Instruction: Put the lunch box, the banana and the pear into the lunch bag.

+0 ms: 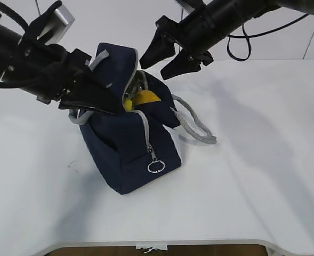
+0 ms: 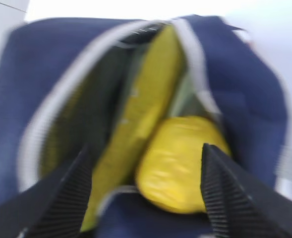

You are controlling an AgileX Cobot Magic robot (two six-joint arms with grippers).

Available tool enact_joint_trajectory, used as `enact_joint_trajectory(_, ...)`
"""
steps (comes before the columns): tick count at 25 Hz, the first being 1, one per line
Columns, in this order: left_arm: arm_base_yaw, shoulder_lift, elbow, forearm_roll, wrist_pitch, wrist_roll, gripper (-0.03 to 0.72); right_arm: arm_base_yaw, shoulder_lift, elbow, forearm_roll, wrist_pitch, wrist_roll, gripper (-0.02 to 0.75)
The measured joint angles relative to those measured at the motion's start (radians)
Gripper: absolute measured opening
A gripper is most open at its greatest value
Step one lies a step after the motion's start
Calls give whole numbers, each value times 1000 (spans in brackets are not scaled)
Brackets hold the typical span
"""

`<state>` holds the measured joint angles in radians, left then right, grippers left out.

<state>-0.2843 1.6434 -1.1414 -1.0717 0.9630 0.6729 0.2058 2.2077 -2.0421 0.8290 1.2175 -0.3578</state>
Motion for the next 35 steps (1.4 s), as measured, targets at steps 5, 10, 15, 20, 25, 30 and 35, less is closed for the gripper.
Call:
enact_joint_trajectory(5, 0, 0, 0, 4, 0, 0, 13, -43, 0, 0, -94, 4, 7, 529)
enact_joint_trajectory(10, 0, 0, 0, 4, 2, 0, 13, -80, 2, 0, -150, 4, 36, 521)
enact_joint_trajectory(15, 0, 0, 0, 8, 2, 0, 13, -80, 21, -2, -114, 4, 38, 506)
enact_joint_trajectory(20, 0, 0, 0, 8, 3, 0, 13, -80, 69, -2, -69, 4, 27, 494)
enact_joint_trajectory(25, 0, 0, 0, 8, 4, 0, 13, -80, 100, -2, -65, 4, 21, 492)
enact_joint_trajectory(30, 0, 0, 0, 8, 4, 0, 13, -80, 102, -2, -30, 4, -33, 492)
enact_joint_trajectory(35, 0, 0, 0, 8, 4, 0, 13, -80, 134, -2, 23, 4, -113, 492)
